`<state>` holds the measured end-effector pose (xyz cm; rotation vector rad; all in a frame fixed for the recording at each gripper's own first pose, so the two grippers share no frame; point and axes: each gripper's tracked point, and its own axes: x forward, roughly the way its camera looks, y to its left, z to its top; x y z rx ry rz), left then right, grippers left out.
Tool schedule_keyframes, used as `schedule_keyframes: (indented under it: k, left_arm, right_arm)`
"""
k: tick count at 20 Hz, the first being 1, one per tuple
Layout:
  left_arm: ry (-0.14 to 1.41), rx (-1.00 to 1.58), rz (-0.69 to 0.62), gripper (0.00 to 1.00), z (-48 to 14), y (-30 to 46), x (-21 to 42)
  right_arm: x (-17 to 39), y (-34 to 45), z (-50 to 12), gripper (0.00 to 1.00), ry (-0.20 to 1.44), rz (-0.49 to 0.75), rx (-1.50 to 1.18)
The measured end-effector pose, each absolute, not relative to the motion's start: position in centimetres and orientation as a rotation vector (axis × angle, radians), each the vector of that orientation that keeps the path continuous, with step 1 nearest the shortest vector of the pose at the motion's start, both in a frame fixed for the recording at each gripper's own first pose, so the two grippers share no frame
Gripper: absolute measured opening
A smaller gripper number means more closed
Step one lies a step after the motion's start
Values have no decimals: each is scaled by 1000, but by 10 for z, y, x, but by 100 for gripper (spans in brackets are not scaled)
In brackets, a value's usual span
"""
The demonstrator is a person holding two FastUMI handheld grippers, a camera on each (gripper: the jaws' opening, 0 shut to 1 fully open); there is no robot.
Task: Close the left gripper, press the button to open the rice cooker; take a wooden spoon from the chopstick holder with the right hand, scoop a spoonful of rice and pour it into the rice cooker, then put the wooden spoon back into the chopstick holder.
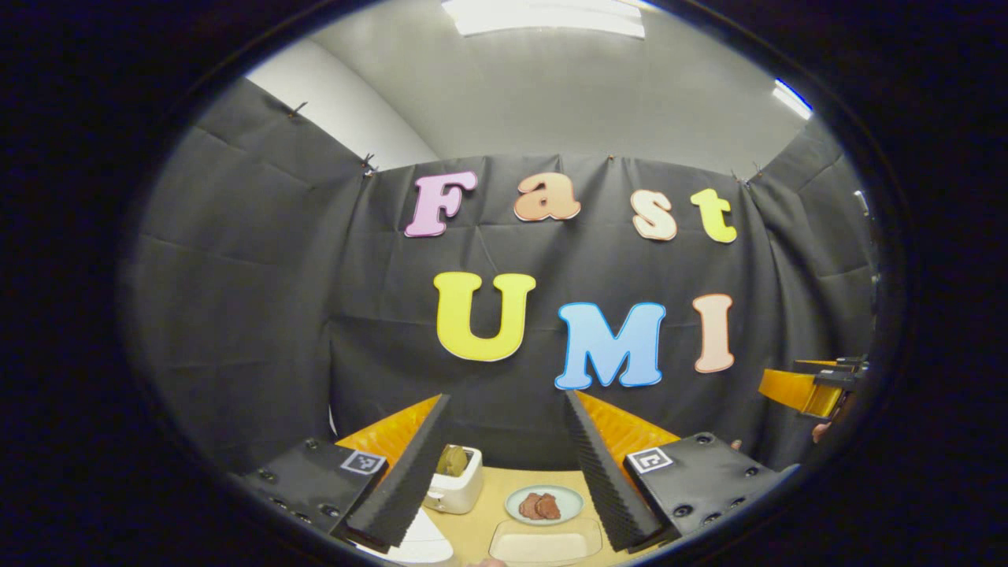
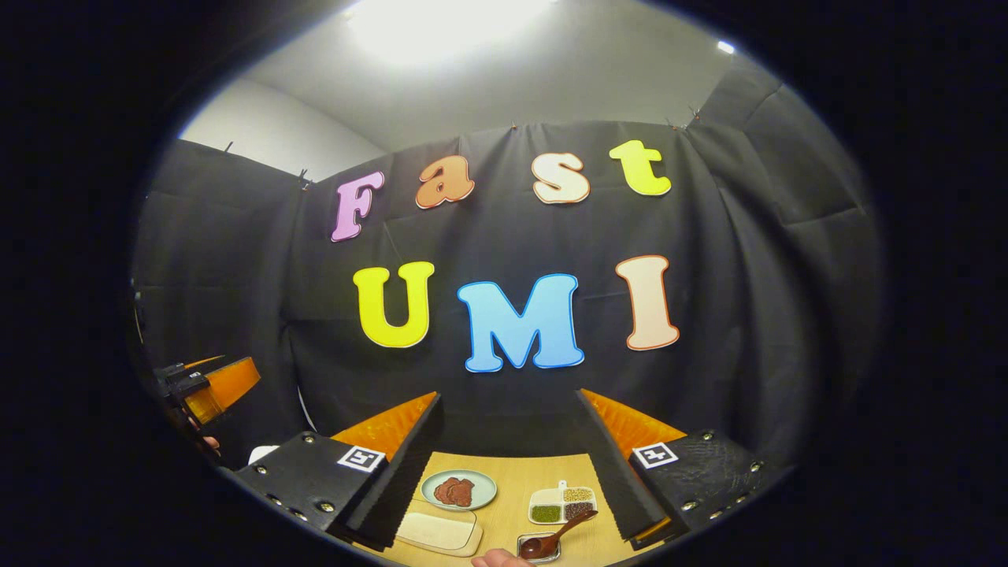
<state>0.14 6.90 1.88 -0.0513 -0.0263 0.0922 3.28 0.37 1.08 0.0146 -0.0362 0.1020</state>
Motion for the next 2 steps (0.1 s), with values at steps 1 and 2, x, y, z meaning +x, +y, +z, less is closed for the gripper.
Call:
schedule_keyframes:
  k: [1,2]
  left_arm:
    - [-26,-47,96,94,19,73,2]
    - [-26,-43,97,94,19,76,2]
  right_arm:
    - [35,5,7,99,-28,98,12]
    - [37,7,3,99,-17,98,10]
